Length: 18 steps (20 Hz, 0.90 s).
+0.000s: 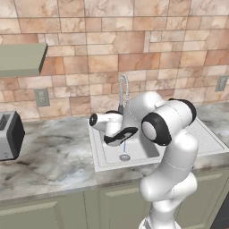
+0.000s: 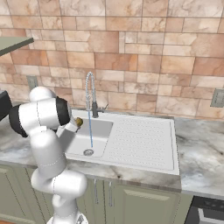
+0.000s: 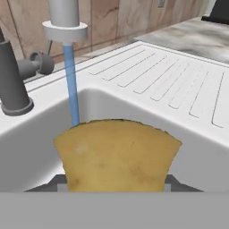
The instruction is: Soak the sponge with water for a few seconds and then drop it inside the sink.
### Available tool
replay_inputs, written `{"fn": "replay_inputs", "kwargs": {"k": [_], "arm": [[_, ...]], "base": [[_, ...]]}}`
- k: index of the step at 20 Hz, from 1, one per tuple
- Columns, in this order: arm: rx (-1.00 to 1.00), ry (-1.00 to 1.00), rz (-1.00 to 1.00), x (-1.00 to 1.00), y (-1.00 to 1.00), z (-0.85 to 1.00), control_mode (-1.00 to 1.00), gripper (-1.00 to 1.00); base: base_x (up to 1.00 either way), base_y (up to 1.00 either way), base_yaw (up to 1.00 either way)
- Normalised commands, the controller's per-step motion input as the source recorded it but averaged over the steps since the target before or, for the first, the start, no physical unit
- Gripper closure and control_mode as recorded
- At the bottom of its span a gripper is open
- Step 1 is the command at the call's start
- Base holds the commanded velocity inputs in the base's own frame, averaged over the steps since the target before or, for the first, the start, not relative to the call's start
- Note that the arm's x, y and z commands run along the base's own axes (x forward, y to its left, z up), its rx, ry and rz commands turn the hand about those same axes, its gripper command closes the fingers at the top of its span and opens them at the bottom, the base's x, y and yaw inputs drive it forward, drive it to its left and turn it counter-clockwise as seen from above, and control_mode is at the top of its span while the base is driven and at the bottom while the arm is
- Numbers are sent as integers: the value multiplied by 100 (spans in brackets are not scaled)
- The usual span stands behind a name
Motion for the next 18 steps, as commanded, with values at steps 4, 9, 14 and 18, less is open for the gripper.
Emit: {"fn": "replay_inputs", "kwargs": {"k": [4, 9, 14, 18], "arm": [[0, 0, 0, 0, -3, -11, -100, 100], [0, 0, 0, 0, -3, -10, -100, 100], [0, 0, 0, 0, -12, -4, -100, 100], [-1, 0, -2, 0, -8, 0, -100, 100]], "base": [[0, 0, 0], [0, 0, 0], [0, 0, 0], [0, 0, 0]]}}
